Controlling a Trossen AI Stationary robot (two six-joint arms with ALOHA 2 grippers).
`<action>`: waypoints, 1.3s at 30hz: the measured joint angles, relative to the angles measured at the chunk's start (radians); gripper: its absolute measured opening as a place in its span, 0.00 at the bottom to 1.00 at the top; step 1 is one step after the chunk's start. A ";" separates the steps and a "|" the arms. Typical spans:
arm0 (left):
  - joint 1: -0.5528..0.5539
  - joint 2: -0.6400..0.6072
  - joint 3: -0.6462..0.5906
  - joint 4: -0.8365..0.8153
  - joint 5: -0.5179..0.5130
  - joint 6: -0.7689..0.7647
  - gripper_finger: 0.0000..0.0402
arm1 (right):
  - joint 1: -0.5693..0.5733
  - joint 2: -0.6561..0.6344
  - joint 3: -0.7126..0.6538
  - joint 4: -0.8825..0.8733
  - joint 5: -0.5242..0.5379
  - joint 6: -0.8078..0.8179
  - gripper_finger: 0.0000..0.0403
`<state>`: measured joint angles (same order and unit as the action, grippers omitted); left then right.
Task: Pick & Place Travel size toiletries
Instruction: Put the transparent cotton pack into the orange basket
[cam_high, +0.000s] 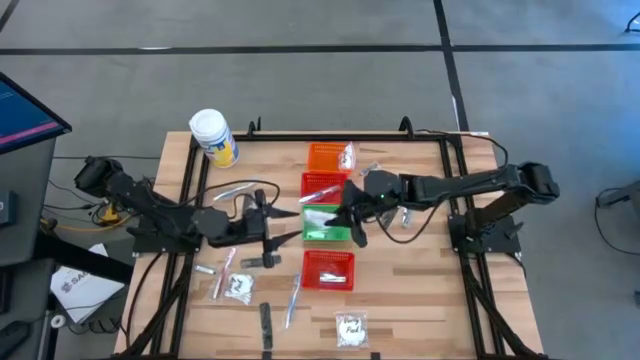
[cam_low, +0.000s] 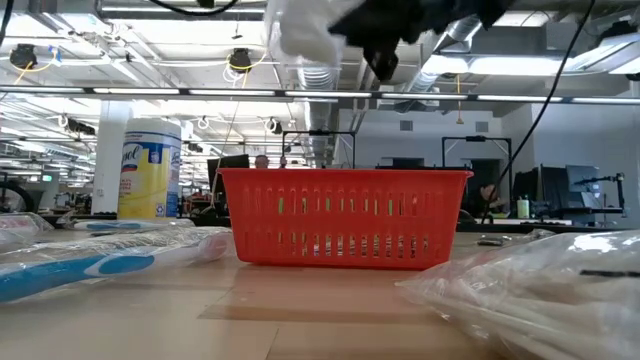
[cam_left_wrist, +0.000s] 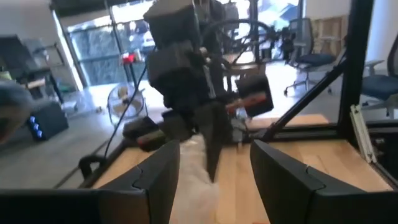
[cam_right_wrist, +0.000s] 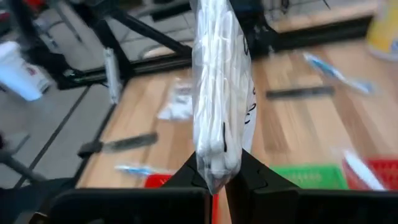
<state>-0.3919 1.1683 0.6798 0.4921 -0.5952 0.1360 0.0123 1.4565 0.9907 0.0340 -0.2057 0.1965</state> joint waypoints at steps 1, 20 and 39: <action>0.004 0.000 0.005 -0.015 0.000 -0.016 0.47 | -0.011 -0.010 -0.014 -0.014 0.000 0.005 0.02; 0.149 0.040 0.036 -0.185 0.184 -0.219 0.47 | 0.045 -0.069 -0.031 0.003 0.024 -0.039 0.03; 0.164 0.047 0.036 -0.162 0.254 -0.223 0.47 | 0.038 -0.068 -0.031 -0.027 0.032 -0.039 0.04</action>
<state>-0.2283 1.2156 0.7162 0.3304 -0.3414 -0.0872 0.0502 1.3884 0.9600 0.0066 -0.1734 0.1574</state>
